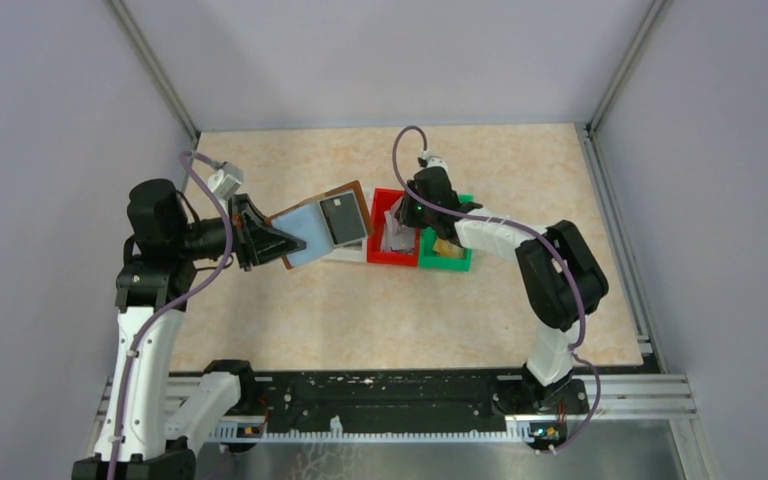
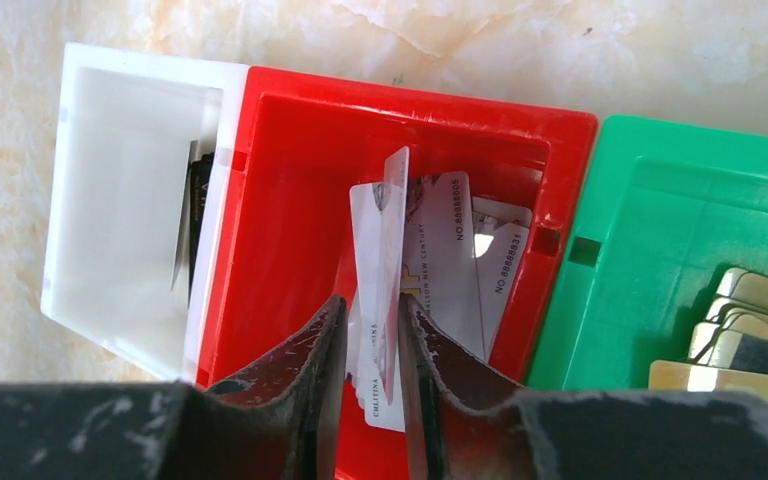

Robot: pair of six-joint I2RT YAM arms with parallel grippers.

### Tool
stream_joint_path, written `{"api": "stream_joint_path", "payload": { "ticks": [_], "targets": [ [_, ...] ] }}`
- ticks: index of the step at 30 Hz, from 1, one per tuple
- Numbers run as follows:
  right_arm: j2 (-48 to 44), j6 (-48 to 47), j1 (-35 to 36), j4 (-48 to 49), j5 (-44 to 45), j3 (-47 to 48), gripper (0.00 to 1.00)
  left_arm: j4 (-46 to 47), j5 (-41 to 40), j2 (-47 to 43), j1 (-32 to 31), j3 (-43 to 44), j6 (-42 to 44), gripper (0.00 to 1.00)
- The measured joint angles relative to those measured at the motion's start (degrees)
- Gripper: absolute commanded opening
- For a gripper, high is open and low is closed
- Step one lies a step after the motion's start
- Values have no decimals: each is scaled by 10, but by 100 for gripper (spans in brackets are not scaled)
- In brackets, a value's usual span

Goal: Take the credit cards out of the card holder
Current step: Place the credit card in the storage box, then remove the credit card from the card holder.

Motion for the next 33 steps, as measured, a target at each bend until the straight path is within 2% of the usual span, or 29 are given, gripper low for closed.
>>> {"api": "stream_joint_path", "payload": {
  "ticks": [5, 11, 19, 23, 26, 29, 33],
  "targets": [
    [-9, -3, 0, -1, 13, -4, 30, -1, 0, -1, 0, 2, 0, 0],
    [-75, -9, 0, -20, 45, -16, 48, 0, 4, -2, 0, 7, 0, 0],
    [-228, -32, 0, -37, 55, -26, 72, 1, 6, -2, 0, 7, -9, 0],
    [-341, -24, 0, 7, -24, -80, 80, 7, 6, -4, 0, 7, -19, 0],
    [-407, 2, 0, 74, -104, -125, 84, 17, 6, -7, 0, 7, -35, 0],
    [-440, 42, 0, 155, -195, -161, 86, 40, 8, -13, 0, 0, -59, 0],
    [-440, 101, 5, 263, -287, -191, 87, 62, 12, -15, 0, -7, -88, 0]
  ]
}}
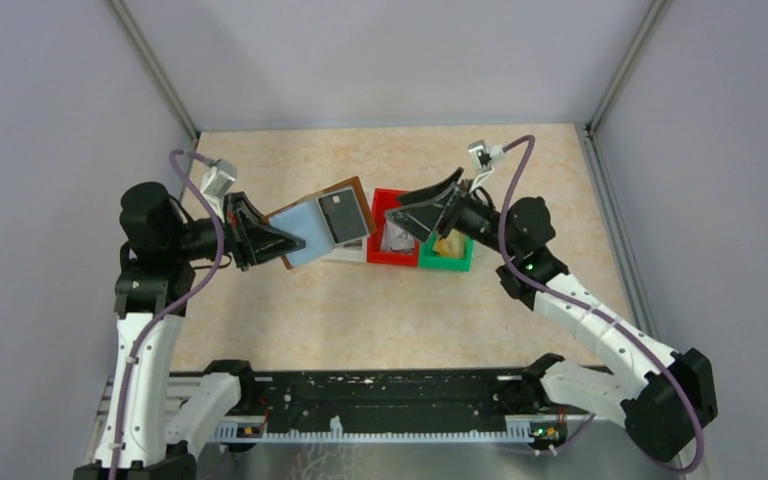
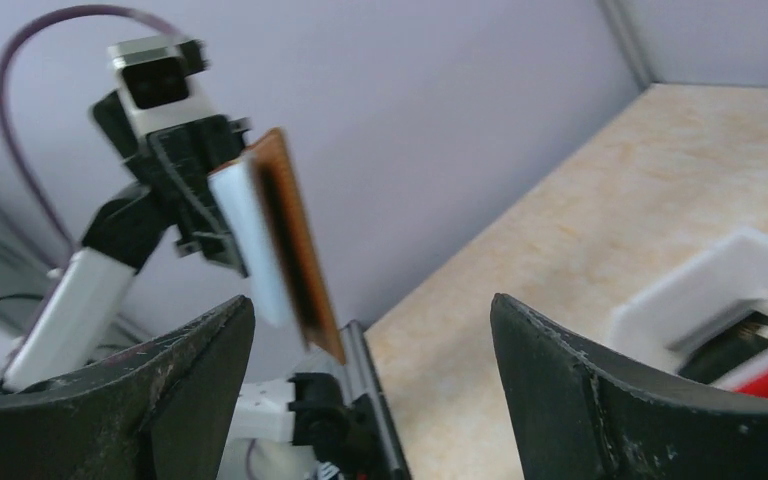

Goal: Take the credit cards out of the card holder
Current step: Remove the credit card from the card holder.

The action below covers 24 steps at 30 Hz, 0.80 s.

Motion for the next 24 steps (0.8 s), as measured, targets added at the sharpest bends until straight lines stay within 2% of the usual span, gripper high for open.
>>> {"api": "stream_joint_path", "payload": {
  "ticks": [5, 10, 12, 13, 14, 15, 16, 20, 22, 24],
  "targets": [
    [23, 38, 48, 90, -57, -8, 85, 20, 3, -2, 0, -4, -26, 0],
    [54, 42, 94, 116, -69, -7, 70, 33, 4, -5, 0, -5, -46, 0],
    [66, 42, 105, 122, -67, -7, 54, 40, 6, -7, 0, -5, -55, 0],
    [71, 42, 108, 125, -65, -7, 43, 43, 7, -8, 0, -5, -57, 0],
    [76, 42, 110, 130, -62, -7, 28, 47, 9, -9, 0, -6, -61, 1],
    [79, 43, 112, 133, -59, -7, 12, 50, 10, -10, 0, -7, -64, 7],
    [82, 50, 113, 135, -55, -6, 1, 52, 13, -11, 0, -8, -66, 18],
    [83, 41, 115, 113, -52, 15, 0, 50, 16, -13, 2, -11, -59, 56],
    [83, 26, 115, 88, -52, 32, 0, 38, 12, -15, 2, -12, -41, 68],
    [79, 3, 115, 48, -57, 54, 0, 23, 4, -18, 2, -13, -20, 75]
  ]
}}
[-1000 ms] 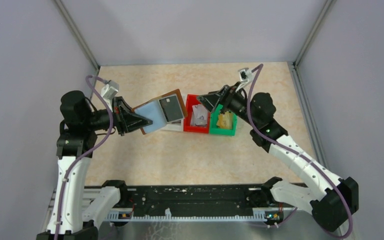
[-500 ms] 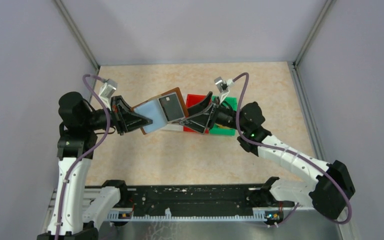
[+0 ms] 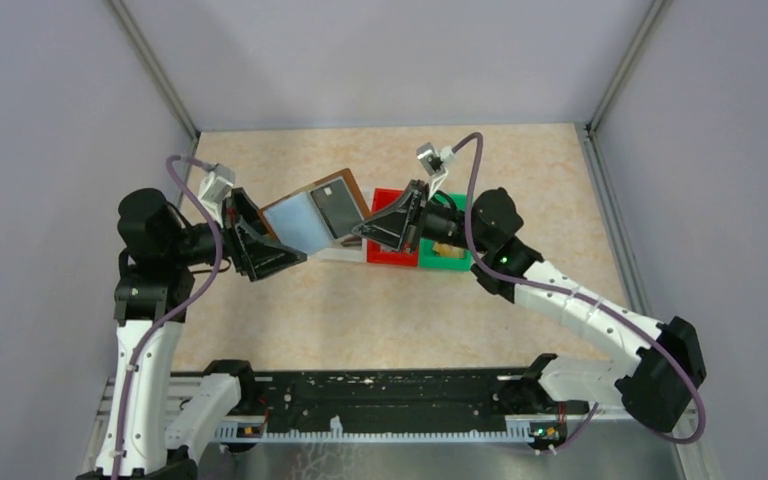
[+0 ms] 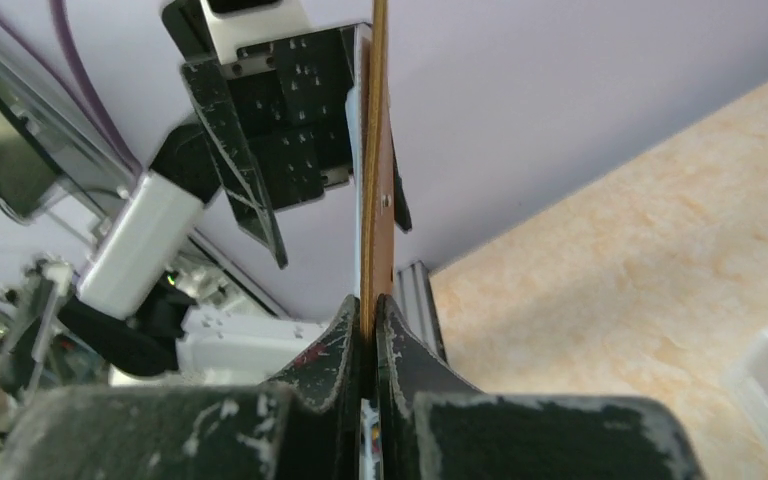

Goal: Take the credit cards out of the card holder
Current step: Remove the credit card from the card holder.

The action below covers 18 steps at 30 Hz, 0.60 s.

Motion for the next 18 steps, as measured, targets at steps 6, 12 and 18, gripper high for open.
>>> {"api": "stream_joint_path", "payload": {
  "ticks": [6, 12, 18],
  "targets": [
    [-3, -111, 0, -202, -50, 102, 0, -25, -12, 0, 0, 0, 40, 86],
    [14, -232, 0, -412, -140, 199, 0, -24, -5, -3, 0, 5, 56, 79],
    [56, -309, 11, -551, -186, 242, 0, 5, 9, -11, 0, 3, 45, 67]
  ]
}}
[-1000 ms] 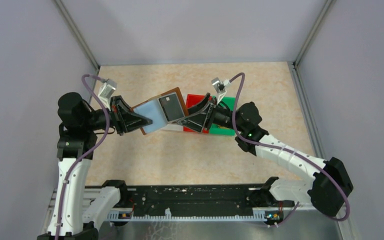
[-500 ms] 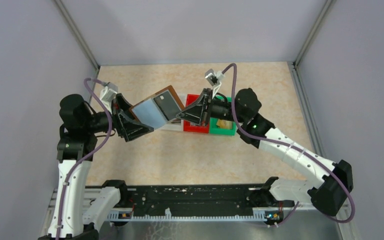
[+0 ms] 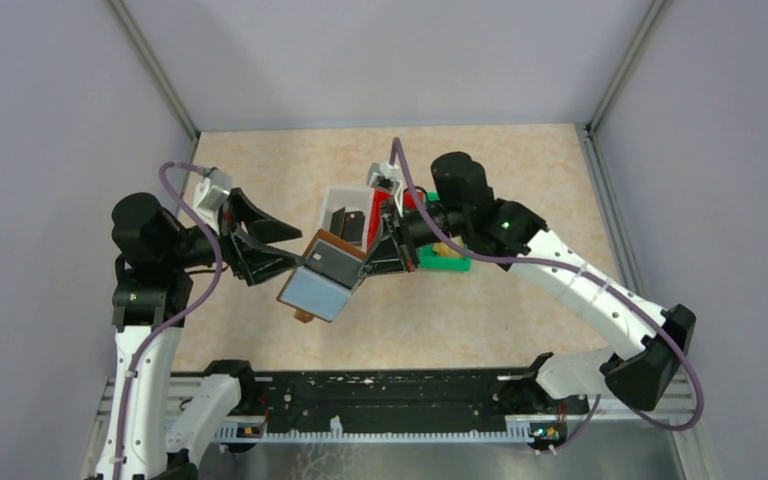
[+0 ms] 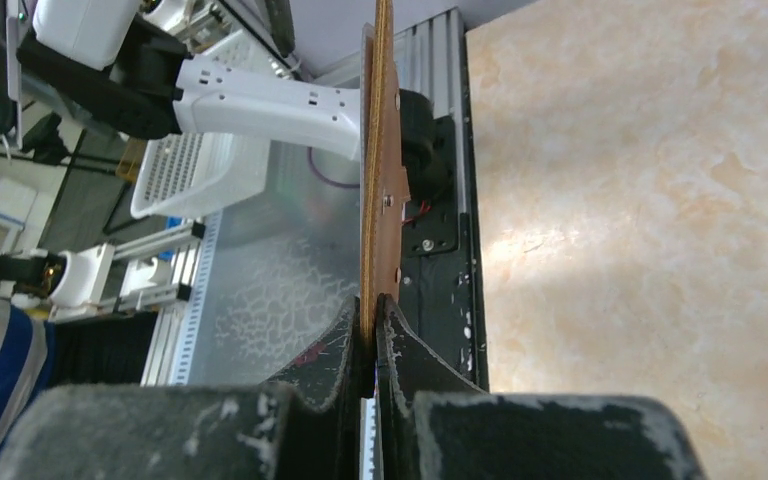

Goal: Take the credit cards out of the card holder
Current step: Remove the credit card from the card holder.

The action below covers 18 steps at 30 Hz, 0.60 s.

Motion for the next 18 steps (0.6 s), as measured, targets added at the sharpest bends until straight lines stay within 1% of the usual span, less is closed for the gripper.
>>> {"api": "stream_joint_path", "payload": {
  "ticks": [4, 8, 10, 15, 18],
  "targets": [
    [39, -39, 24, -68, -7, 45, 0, 56, 27, -8, 0, -22, -40, 60],
    [73, -67, 48, -116, -8, 91, 0, 79, 50, -11, 0, -40, -60, 55],
    [89, -80, 56, -138, -8, 115, 0, 81, 62, -11, 0, -46, -66, 50],
    [127, -104, 61, -184, -8, 175, 0, 81, 83, -12, 0, -55, -68, 35],
    [148, -114, 65, -204, -8, 207, 0, 81, 93, -12, 0, -59, -68, 23]
  ]
}}
